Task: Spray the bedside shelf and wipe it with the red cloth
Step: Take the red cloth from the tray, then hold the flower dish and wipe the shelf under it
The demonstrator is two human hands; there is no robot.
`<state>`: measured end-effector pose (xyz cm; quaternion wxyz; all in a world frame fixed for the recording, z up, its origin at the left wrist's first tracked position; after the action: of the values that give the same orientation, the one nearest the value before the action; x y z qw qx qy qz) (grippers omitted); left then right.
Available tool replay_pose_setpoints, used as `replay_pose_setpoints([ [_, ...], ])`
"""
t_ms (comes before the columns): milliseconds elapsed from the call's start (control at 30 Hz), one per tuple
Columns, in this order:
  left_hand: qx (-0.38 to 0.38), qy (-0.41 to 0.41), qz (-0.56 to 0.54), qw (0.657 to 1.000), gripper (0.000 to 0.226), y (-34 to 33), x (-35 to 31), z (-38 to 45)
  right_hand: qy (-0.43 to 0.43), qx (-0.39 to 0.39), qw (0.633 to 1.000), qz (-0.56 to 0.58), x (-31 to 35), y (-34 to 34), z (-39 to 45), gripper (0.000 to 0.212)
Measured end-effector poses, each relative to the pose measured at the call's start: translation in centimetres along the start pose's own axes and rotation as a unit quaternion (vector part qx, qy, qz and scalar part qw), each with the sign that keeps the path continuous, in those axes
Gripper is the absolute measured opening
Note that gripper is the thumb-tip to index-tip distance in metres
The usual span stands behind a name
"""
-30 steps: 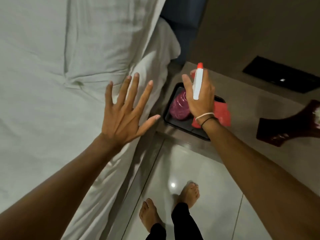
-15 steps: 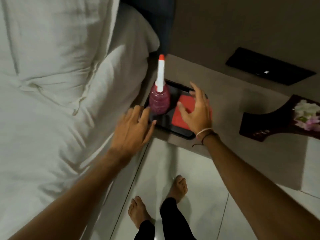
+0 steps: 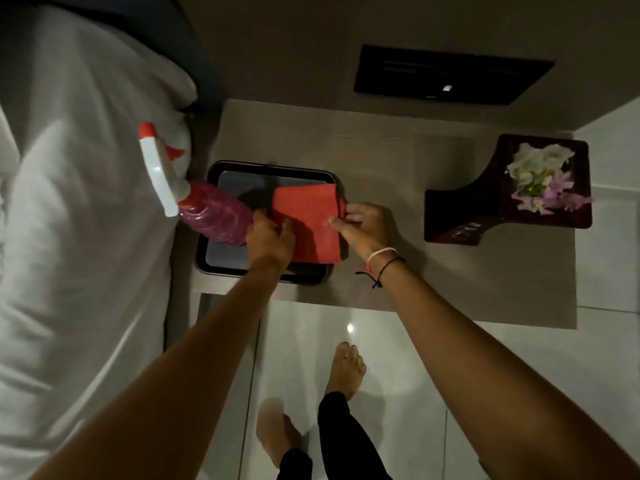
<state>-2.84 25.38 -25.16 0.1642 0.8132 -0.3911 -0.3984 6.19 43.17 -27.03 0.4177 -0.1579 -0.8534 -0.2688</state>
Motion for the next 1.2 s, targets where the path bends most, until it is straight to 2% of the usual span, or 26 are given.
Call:
replay_pose_setpoints([
  [133,0.009,0.041,-0.072,0.997,0.041,-0.4,0.4,0.7,0.029,-0.009,1.000,0.009,-0.2,0.1,-0.4,0.033],
  [233,0.065,0.042,-0.129,0.989,0.034,-1.1,0.6,0.3,0.041,-0.009,0.999,0.031,-0.3,0.0,-1.5,0.026],
  [367,0.128,0.020,-0.153,0.980,0.038,-1.2,0.6,-1.7,-0.008,-0.003,0.990,0.143,-0.7,-0.1,-3.4,0.009],
  [533,0.200,-0.007,-0.177,0.964,0.040,-0.6,0.6,-5.6,-0.063,-0.011,0.969,0.240,-1.5,0.5,-8.1,0.038],
  [667,0.262,-0.050,-0.138,0.954,0.037,-1.3,-0.1,-8.9,-0.122,-0.022,0.928,0.352,-4.2,1.8,-12.5,0.043],
  [800,0.314,-0.106,-0.061,0.942,0.031,-3.2,-1.7,-12.2,-0.145,-0.020,0.863,0.484,-7.5,3.9,-16.8,0.042],
  [867,0.278,-0.185,0.004,0.943,0.027,-3.6,-3.8,-13.5,-0.131,-0.022,0.833,0.537,-8.9,5.2,-18.7,0.043],
  [933,0.208,-0.289,0.057,0.933,0.026,-3.3,-7.0,-15.0,-0.108,-0.029,0.802,0.586,-10.2,7.0,-20.3,0.039],
  [1000,0.141,-0.411,0.118,0.893,0.033,-2.9,-11.1,-17.1,-0.082,-0.036,0.773,0.628,-11.1,8.7,-21.3,0.037],
  [1100,0.078,-0.564,0.217,0.793,0.050,-4.6,-17.1,-20.9,-0.041,-0.047,0.751,0.657,-12.1,10.5,-21.7,0.042],
  [1200,0.042,-0.639,0.319,0.699,0.068,-8.9,-21.1,-23.4,-0.028,-0.075,0.742,0.666,-12.9,11.2,-21.2,0.048],
])
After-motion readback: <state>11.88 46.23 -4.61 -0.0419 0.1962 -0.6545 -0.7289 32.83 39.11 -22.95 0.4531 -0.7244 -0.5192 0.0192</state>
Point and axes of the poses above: each hand's wrist, its own z-axis towards the middle knuckle, its own y-axis out of the back of the hand, x = y × z, the point moved 8 cm from there along z, towards the middle knuckle, and after that the axes turned 4 degrees about y, right-handed, at the moved point
